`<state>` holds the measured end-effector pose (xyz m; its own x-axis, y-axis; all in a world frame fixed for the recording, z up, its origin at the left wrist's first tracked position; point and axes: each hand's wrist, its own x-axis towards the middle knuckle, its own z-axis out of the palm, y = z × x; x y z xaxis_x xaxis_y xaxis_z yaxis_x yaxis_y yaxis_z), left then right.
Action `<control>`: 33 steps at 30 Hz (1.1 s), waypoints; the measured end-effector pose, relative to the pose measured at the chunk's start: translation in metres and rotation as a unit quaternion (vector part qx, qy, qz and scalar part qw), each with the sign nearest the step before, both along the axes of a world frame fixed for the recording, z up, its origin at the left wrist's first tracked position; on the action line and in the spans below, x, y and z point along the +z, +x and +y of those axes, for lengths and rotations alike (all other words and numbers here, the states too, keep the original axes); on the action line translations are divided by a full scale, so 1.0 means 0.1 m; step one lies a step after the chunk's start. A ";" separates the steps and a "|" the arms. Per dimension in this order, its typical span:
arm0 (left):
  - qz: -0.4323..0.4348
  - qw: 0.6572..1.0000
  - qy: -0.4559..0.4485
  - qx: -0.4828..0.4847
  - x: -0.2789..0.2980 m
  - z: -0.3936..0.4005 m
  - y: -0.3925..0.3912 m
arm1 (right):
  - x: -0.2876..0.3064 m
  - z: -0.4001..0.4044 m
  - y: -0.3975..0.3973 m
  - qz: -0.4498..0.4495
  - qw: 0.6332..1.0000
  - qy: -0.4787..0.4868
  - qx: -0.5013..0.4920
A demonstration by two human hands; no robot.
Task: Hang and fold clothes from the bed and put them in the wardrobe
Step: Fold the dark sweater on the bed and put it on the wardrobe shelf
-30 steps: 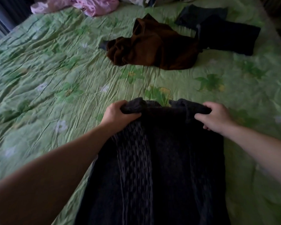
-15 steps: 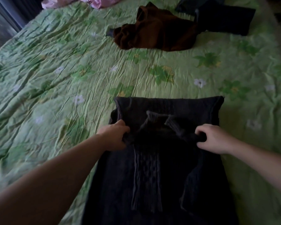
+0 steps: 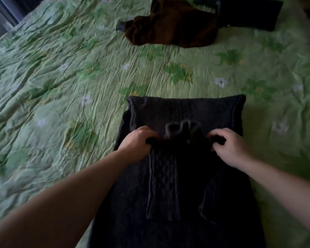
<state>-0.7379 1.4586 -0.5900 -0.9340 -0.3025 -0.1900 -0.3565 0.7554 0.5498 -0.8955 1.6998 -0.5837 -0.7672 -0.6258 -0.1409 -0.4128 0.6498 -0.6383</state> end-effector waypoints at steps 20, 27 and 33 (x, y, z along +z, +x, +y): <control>-0.031 0.784 0.349 0.512 -0.13 0.05 -0.02 | -0.24 -0.04 -0.18 -0.310 0.876 -0.042 -0.367; 0.023 0.737 0.457 0.497 -0.14 0.07 -0.06 | -0.07 -0.07 -0.19 -0.397 0.818 -0.186 -0.373; -0.104 0.812 0.381 0.430 -0.17 0.24 0.13 | -0.20 0.20 0.08 -0.084 0.947 0.034 -0.307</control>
